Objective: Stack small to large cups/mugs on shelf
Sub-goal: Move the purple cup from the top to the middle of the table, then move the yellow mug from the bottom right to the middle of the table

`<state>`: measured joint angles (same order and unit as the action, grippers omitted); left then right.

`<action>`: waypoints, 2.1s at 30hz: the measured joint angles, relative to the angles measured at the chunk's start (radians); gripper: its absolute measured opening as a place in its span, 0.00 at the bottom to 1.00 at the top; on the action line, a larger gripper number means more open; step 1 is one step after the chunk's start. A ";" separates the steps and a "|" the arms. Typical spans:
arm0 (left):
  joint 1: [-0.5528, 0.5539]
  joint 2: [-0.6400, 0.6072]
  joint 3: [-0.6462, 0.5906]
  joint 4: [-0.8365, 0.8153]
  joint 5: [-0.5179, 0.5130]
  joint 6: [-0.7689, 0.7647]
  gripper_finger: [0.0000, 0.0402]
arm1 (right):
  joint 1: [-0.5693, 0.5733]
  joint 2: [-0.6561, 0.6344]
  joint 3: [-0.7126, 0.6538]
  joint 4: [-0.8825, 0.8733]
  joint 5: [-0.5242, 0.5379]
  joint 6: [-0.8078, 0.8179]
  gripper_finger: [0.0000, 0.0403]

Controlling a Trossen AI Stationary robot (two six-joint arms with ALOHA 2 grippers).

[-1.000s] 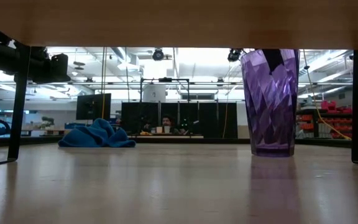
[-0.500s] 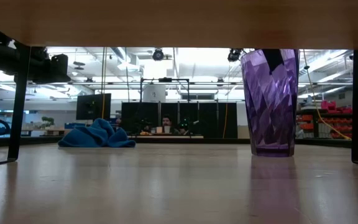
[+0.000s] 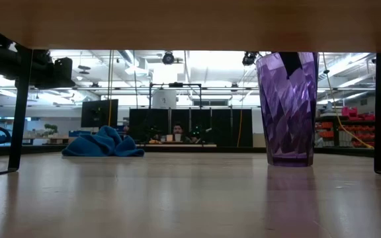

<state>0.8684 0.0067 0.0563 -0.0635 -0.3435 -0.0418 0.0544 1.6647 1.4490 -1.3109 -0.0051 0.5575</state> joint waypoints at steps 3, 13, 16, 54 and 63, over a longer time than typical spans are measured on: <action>0.000 0.000 0.000 0.000 0.000 0.000 0.09 | 0.000 -0.012 0.001 0.000 0.000 0.004 0.18; 0.000 0.000 0.000 -0.001 0.000 0.000 0.11 | 0.000 -0.152 0.001 -0.019 0.043 0.090 0.18; 0.000 0.000 0.000 -0.001 0.000 0.000 0.11 | 0.000 -0.213 0.001 -0.039 0.062 0.121 0.18; 0.000 0.000 0.000 0.049 0.000 0.011 0.11 | 0.985 -0.148 -0.067 -0.122 0.042 1.666 0.18; 0.000 0.000 0.000 0.049 0.041 0.009 0.13 | 0.976 -0.081 -0.067 -0.122 0.004 1.669 0.18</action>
<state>0.8682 0.0063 0.0563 -0.0147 -0.3023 -0.0327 1.0302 1.5840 1.3819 -1.4326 -0.0015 2.2265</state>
